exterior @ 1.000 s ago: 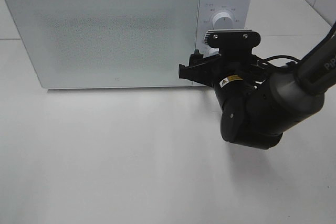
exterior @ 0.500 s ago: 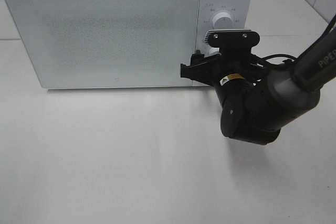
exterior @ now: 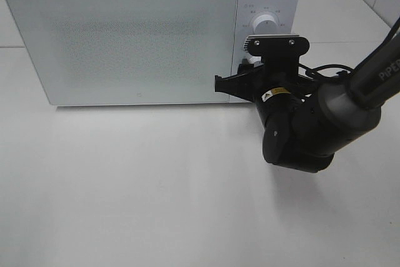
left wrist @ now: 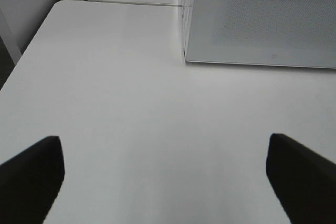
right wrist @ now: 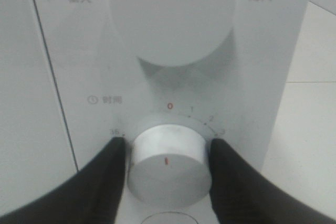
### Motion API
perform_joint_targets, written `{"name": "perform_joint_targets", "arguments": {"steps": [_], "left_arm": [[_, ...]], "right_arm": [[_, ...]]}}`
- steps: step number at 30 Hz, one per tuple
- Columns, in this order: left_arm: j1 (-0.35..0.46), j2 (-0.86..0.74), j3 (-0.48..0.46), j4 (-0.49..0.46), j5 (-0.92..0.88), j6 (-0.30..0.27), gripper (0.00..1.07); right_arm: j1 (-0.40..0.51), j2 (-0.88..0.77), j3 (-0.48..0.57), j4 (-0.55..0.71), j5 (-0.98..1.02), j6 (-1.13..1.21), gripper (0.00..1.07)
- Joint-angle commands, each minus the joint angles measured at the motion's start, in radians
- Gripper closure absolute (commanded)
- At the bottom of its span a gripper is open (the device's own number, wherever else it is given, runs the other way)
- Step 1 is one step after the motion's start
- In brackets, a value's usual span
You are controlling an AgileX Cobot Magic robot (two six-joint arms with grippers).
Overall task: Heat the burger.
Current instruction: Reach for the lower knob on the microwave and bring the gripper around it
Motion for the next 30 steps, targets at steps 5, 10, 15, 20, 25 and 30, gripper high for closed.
{"name": "perform_joint_targets", "arguments": {"steps": [5, 10, 15, 20, 25, 30], "left_arm": [[0.002, -0.019, 0.005, -0.009, -0.005, -0.004, 0.06], [0.002, -0.019, 0.005, -0.009, -0.005, -0.004, 0.06], [0.002, -0.019, 0.005, -0.009, -0.005, -0.004, 0.06], [0.002, -0.019, 0.005, -0.009, -0.005, -0.004, 0.06], [0.002, -0.019, 0.005, -0.009, -0.005, -0.004, 0.06], [0.002, -0.019, 0.005, -0.009, -0.005, -0.004, 0.06]], "right_arm": [[-0.008, 0.0, -0.012, -0.011, -0.025, -0.005, 1.07], [-0.008, 0.0, -0.012, -0.017, -0.032, -0.004, 1.07], [-0.008, 0.0, -0.012, -0.019, -0.045, 0.005, 1.07], [-0.008, 0.0, -0.012, -0.09, -0.057, 0.228, 1.07], [-0.008, 0.0, -0.012, -0.137, -0.066, 0.434, 1.07], [-0.008, 0.0, -0.012, -0.178, -0.091, 0.714, 1.07]]}}
